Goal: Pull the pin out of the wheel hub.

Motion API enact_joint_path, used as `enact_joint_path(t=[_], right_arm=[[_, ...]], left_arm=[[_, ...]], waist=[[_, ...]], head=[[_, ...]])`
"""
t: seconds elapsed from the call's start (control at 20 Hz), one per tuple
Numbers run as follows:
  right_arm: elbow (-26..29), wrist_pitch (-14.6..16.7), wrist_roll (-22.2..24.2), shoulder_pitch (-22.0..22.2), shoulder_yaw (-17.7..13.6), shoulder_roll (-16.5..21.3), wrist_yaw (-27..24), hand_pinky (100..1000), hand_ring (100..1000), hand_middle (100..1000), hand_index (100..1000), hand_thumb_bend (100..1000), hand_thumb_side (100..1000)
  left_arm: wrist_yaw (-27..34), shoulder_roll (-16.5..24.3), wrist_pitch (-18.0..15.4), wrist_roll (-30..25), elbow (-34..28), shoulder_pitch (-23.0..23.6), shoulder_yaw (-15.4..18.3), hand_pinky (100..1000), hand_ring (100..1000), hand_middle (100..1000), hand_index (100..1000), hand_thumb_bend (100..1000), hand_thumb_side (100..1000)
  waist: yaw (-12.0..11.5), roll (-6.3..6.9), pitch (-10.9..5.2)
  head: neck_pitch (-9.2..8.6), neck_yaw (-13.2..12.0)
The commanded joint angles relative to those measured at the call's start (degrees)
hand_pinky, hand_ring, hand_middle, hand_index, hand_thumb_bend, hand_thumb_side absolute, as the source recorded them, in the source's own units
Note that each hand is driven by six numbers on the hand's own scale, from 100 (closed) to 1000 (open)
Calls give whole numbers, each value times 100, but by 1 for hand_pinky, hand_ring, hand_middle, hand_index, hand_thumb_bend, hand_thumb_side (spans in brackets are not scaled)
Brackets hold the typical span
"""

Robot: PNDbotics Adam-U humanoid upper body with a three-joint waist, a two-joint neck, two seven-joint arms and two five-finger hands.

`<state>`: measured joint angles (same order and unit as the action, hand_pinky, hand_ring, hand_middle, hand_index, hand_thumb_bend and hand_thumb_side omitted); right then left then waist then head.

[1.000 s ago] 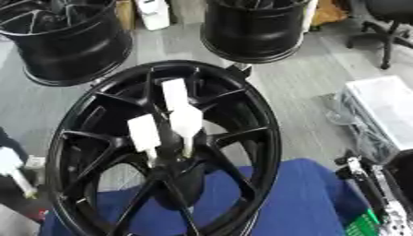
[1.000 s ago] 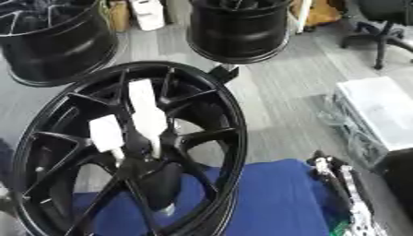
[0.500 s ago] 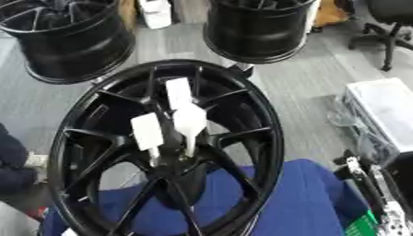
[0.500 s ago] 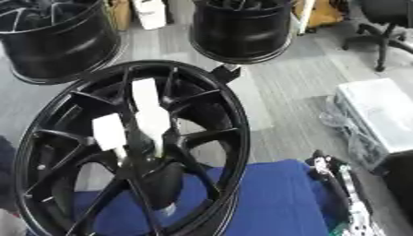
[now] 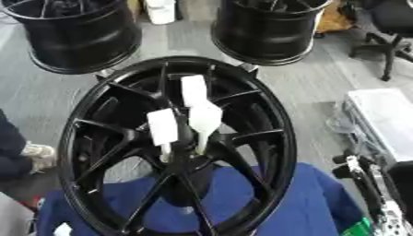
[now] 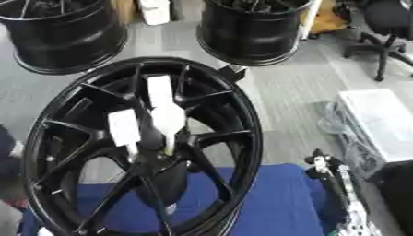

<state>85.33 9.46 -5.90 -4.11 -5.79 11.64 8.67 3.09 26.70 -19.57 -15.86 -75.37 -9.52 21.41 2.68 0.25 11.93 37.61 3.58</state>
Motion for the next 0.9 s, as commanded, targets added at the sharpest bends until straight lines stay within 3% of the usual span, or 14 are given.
enact_joint_path(t=[0.05, 0.25, 0.55, 0.9], right_arm=[[102, 11, 7, -65, -10, 56, -53, 570, 543, 577, 586, 100, 876], [100, 7, -1, -70, -15, 75, -58, 570, 543, 577, 586, 100, 875], [111, 13, -12, -75, -24, 100, -70, 570, 543, 577, 586, 100, 877], [97, 7, -21, -80, -21, 100, -85, 570, 543, 577, 586, 100, 875]], left_arm=[[296, -293, 246, -122, -360, -20, 193, 797, 775, 713, 726, 274, 797], [453, -863, 528, -348, -874, 56, 234, 794, 767, 700, 722, 272, 793], [80, -1720, 973, -397, -1646, 151, 213, 787, 750, 672, 713, 265, 795], [38, -1914, 1333, -371, -1960, 190, 151, 782, 737, 656, 707, 259, 801]], waist=[[4, 20, -43], [-4, 58, -49], [-14, 110, -51], [-17, 121, -83]], head=[[-85, -19], [-74, -4], [-50, 38], [-63, 36]])
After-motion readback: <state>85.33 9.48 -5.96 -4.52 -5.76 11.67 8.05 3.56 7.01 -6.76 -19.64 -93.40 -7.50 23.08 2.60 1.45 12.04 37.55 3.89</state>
